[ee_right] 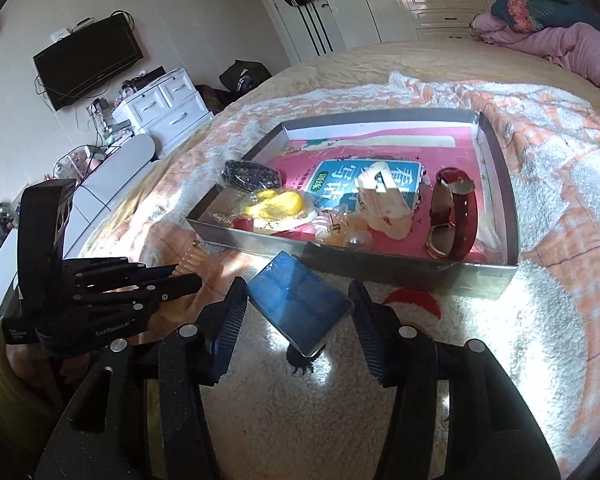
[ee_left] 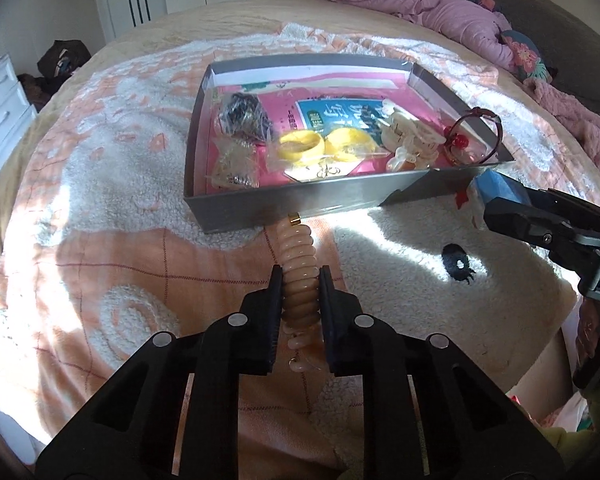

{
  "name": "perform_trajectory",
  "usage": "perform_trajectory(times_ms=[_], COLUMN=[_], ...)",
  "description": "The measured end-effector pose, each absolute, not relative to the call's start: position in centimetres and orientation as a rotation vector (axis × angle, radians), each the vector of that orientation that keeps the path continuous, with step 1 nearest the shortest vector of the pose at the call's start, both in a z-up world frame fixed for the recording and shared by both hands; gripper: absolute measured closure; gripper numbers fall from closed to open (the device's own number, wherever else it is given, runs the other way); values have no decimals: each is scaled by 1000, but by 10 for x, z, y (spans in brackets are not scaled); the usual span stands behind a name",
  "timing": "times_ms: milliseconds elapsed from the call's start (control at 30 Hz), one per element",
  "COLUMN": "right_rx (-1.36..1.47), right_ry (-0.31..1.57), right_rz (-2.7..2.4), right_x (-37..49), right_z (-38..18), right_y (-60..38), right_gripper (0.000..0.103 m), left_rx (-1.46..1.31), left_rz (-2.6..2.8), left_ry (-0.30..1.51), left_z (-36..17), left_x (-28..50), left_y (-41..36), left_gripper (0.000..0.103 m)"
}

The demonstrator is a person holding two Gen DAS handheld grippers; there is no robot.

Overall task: Organize jewelry
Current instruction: 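Grasp the coiled peach hair tie with left tool while right tool grasps the blue box, then carry the hair tie into the tray with left tool while right tool lowers the blue box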

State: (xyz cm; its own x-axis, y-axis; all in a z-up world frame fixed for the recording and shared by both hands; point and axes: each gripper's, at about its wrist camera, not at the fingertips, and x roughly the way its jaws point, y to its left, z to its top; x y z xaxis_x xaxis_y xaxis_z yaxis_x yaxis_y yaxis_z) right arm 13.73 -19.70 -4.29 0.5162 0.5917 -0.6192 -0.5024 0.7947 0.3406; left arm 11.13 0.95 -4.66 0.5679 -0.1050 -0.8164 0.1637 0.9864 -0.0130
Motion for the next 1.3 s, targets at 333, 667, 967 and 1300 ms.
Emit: perform_trajectory(times_ms=[333,667,967,1300], right_rx=[92,63,62,60], right_ry=[717,692,691,719], right_rz=[672,653,634,616], right_x=[133,145,166,181], right_z=[6,36,45,45], right_y=[-198,-202,-208,-214], right_gripper=[52,52,52,52], left_rx=[30,27,14,-5], left_rz=[-156,-124,-124,-113], left_ry=[900,854,857,882], left_z=[1,39,44,46], left_x=[105,120,145,166], left_y=[9,16,16,21], left_gripper=[93,93,92,92])
